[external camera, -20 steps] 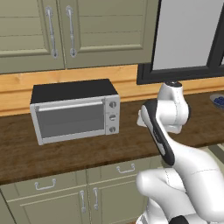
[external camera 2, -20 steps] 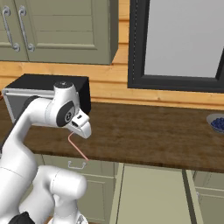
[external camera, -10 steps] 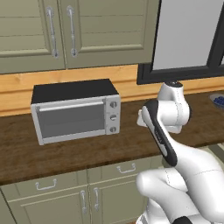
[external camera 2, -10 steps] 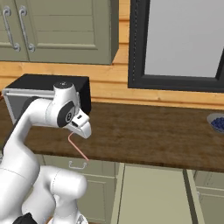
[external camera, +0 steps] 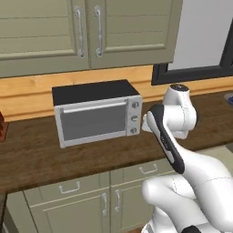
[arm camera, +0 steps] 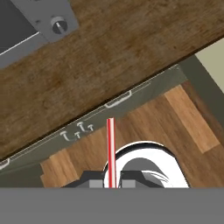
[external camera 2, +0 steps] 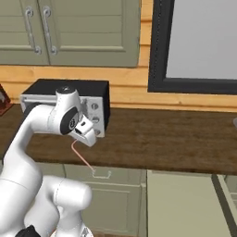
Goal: Take a straw from the drawer in front and place it inside the glass cup on the dining counter.
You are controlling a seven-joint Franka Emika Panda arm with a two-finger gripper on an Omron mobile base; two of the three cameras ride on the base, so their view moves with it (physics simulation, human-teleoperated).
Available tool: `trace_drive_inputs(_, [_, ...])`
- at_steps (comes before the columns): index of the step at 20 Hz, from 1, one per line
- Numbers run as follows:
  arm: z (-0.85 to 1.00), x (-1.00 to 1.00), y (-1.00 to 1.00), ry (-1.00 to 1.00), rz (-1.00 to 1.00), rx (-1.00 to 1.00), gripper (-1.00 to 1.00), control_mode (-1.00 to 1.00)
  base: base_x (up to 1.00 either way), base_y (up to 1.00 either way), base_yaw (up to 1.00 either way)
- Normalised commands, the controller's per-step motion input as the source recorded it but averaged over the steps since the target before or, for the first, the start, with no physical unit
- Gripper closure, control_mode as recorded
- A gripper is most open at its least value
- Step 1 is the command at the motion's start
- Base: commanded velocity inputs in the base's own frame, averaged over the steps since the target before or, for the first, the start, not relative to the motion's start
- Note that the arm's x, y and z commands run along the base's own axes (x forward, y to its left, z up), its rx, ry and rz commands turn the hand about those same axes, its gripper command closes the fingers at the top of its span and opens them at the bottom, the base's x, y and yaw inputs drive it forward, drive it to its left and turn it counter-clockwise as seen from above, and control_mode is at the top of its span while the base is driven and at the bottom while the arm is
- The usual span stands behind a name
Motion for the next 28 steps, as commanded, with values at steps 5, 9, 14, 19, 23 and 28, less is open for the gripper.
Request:
trace_drive_inputs(5, [0.00,0.00,0.00,0.00,0.00,0.00,1.00,1.00,-0.58,0.16,-0.36])
trace_drive_inputs(9, [0.00,0.00,0.00,0.00,0.00,0.00,1.00,1.00,-0.47,0.22,-0.45])
trace_drive_inputs(14, [0.00,0.00,0.00,0.00,0.00,0.00,1.00,1.00,-0.42,0.42,-0.48])
trace_drive_inputs(19, [0.00,0.00,0.00,0.00,0.00,0.00,1.00,1.00,-0.41,0.38,-0.52])
trace_drive_inputs(23, [0.00,0.00,0.00,0.00,0.00,0.00,1.00,1.00,-0.25,0.15,-0.54])
trace_drive_inputs(28, [0.00,0.00,0.00,0.00,0.00,0.00,1.00,1.00,-0.07,0.08,-0.56])
